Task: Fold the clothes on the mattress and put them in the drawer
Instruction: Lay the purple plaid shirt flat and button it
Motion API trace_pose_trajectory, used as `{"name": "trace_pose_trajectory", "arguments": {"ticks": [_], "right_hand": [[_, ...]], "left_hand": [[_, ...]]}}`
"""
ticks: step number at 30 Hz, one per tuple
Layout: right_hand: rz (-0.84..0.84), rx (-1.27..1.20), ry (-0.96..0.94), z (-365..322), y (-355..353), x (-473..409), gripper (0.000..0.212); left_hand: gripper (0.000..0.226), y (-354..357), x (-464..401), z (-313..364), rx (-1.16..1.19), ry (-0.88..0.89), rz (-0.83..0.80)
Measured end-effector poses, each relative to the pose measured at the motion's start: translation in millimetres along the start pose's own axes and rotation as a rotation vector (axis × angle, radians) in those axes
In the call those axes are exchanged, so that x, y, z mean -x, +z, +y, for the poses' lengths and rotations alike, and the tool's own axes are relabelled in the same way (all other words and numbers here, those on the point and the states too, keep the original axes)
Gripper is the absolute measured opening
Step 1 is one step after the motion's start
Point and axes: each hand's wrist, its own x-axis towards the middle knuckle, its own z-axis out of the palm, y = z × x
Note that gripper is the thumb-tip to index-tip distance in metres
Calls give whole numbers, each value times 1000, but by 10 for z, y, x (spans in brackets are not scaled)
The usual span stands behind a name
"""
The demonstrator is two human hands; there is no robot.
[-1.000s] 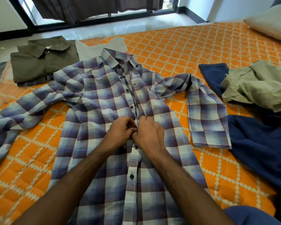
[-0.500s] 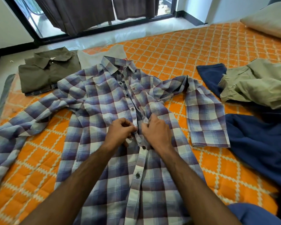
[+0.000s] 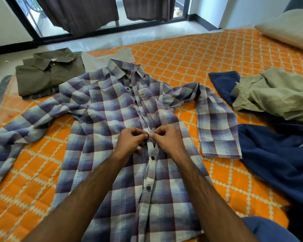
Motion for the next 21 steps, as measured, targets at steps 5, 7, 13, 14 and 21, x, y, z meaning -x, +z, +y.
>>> {"name": "trace_pose_trajectory", "arguments": {"ticks": [5, 7, 13, 14, 21], "right_hand": [[48, 19, 7, 12, 22, 4, 6], [72, 13, 31, 21, 42, 5, 7], [101, -14, 38, 52, 104, 15, 8], [97, -32, 45, 63, 120, 15, 9], [16, -270, 119, 104, 154, -28, 9]], "left_hand": [[9, -10, -36, -5, 26, -34, -8], [7, -33, -64, -1, 48, -64, -23], [5, -62, -97, -15, 80, -98, -40], [5, -59, -99, -19, 79, -95, -40], [8, -63, -104, -25, 98, -110, -44]]}}
